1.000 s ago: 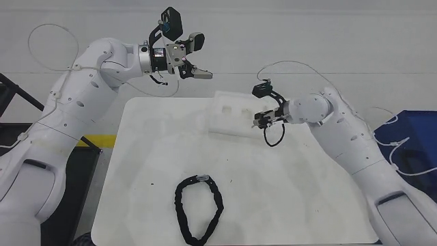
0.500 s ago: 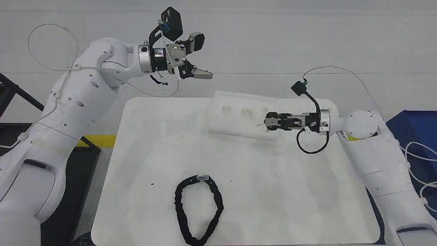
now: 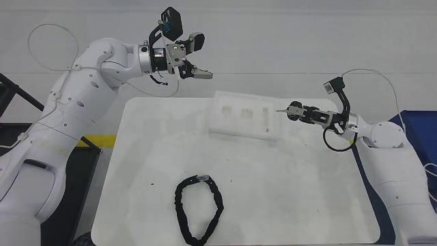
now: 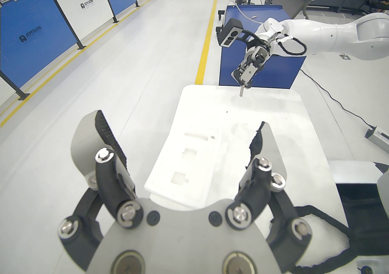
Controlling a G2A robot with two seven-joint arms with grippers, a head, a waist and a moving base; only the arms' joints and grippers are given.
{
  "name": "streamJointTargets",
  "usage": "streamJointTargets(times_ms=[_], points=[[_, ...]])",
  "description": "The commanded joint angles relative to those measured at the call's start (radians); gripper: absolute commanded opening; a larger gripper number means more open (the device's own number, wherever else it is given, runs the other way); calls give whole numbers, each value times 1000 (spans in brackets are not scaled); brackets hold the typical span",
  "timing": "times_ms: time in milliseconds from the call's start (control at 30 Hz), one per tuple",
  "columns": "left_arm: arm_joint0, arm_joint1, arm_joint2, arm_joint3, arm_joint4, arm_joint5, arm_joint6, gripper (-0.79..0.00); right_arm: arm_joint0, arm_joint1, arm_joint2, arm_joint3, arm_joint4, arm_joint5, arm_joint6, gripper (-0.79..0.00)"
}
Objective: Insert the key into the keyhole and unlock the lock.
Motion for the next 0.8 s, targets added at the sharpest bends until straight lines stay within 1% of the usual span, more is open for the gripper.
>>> streamJointTargets(times_ms=[0, 300, 333, 433, 567, 633, 767], points=[[0, 0, 0, 0, 0, 0, 0, 0, 0, 0, 0, 0, 1, 0, 0, -785], [0, 0, 0, 0, 0, 0, 0, 0, 0, 0, 0, 0, 1, 0, 0, -785], [6, 0, 0, -6, 11, 14, -4, 0, 0, 0, 0, 0, 1, 0, 0, -785], [39, 1, 0, -3, 21, 48, -34, 0, 0, 0, 0, 0, 1, 0, 0, -785], [90, 8, -15, 17, 43, 66, -27, 0, 0, 0, 0, 0, 1, 0, 0, -785], [131, 13, -21, 31, 49, 73, -14, 0, 0, 0, 0, 0, 1, 0, 0, -785], [189, 23, -30, 33, 69, 64, -30, 0, 0, 0, 0, 0, 1, 0, 0, -785]])
